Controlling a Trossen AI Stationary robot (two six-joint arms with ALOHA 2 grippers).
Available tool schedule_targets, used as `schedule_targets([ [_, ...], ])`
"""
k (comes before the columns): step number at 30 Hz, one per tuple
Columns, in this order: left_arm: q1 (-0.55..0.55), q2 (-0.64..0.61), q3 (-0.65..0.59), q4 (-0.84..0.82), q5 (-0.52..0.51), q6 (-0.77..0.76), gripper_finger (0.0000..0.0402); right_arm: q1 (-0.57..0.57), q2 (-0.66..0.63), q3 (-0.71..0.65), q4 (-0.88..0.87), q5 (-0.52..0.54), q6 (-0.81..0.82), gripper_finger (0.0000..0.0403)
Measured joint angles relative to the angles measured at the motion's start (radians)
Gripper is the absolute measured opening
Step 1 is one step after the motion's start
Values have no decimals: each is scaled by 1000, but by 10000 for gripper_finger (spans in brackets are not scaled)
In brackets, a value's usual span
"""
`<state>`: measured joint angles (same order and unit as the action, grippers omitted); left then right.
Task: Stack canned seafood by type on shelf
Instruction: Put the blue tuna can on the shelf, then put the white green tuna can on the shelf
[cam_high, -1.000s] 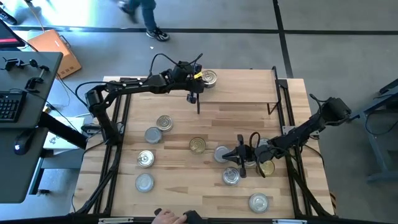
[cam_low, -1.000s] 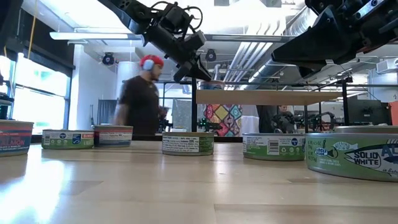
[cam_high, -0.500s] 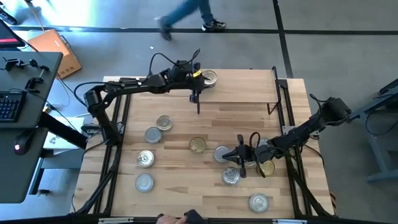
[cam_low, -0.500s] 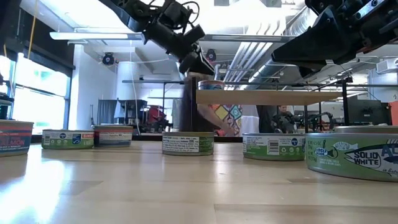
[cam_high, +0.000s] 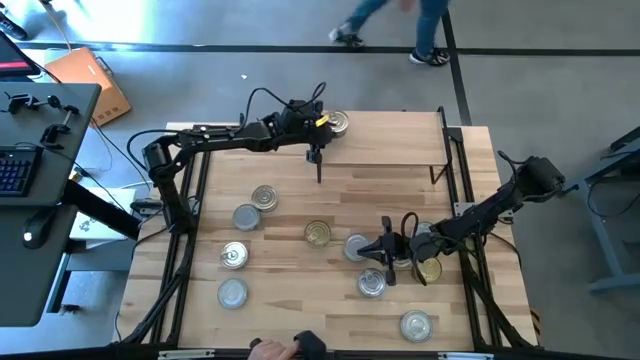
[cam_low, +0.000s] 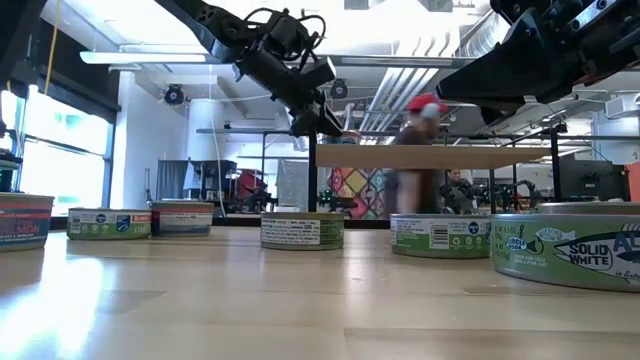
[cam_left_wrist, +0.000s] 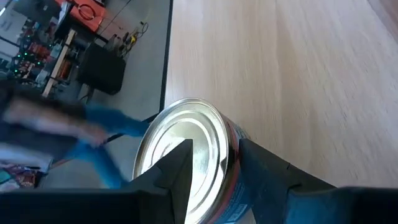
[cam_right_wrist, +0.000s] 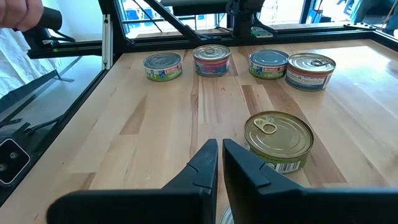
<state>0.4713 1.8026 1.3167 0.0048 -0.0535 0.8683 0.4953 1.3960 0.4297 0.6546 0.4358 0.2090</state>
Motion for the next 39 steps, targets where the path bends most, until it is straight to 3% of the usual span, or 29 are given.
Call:
schedule_targets([
  [14, -106, -120, -1, -78, -123, -24, 122, 0, 0, 0, -3, 0, -9, 16],
  [20, -210, -215, -9, -286, -93, -183, 114, 0, 0, 3, -8, -73, -160, 16],
  [25, -325, -276, -150, -353, -43, -318, 79, 0, 0, 52, -54, -71, -209, 30],
  [32, -543, -315, -439, -108, -72, -518, 30, 0, 0, 180, -372, -19, -173, 112],
  [39, -741, -310, -642, 302, -134, -622, 4, -54, 0, 272, -749, -24, 38, 204],
])
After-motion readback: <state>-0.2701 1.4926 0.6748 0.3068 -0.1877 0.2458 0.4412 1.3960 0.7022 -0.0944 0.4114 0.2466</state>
